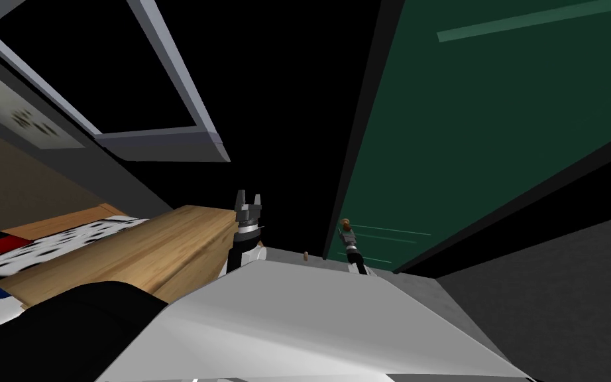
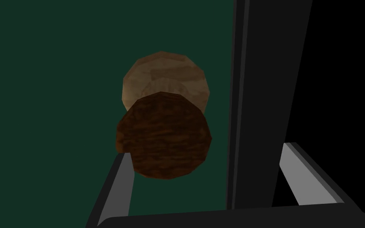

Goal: Pull the door open

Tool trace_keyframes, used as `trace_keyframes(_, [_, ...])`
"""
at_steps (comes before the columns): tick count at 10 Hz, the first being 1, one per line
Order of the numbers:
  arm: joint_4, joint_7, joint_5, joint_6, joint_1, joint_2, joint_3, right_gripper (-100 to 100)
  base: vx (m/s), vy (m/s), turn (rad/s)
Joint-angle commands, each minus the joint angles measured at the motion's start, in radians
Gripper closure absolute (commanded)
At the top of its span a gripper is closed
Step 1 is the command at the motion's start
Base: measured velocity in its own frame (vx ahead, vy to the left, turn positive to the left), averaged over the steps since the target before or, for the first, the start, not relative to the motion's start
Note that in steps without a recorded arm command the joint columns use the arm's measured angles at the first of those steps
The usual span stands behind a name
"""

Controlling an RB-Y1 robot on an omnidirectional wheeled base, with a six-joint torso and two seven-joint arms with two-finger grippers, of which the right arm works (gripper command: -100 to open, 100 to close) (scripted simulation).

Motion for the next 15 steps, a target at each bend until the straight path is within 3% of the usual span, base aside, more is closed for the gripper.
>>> trace_keyframes(1, [-0.005, -0.004, 0.0, 0.004, -0.002, -0.006, -0.003, 100, -0.032, 0.019, -0.035])
trace_keyframes(6, [-0.005, -0.004, 0.0, 0.004, -0.002, -0.006, -0.003, 100, -0.003, 0.003, -0.003])
trace_keyframes(7, [-0.007, -0.009, 0.001, 0.001, 0.001, -0.015, -0.002, -100, -0.129, 0.084, 0.069])
trace_keyframes(10, [-0.013, -0.017, 0.003, 0.001, -0.001, -0.029, 0.0, -100, -0.174, 0.116, -0.004])
trace_keyframes(14, [-0.008, -0.024, 0.004, -0.004, -0.008, -0.042, 0.002, -100, -0.179, -0.045, -0.032])
trace_keyframes(15, [0.002, -0.029, -0.01, -0.013, -0.001, -0.061, -0.019, -100, 0.017, -0.013, 0.306])
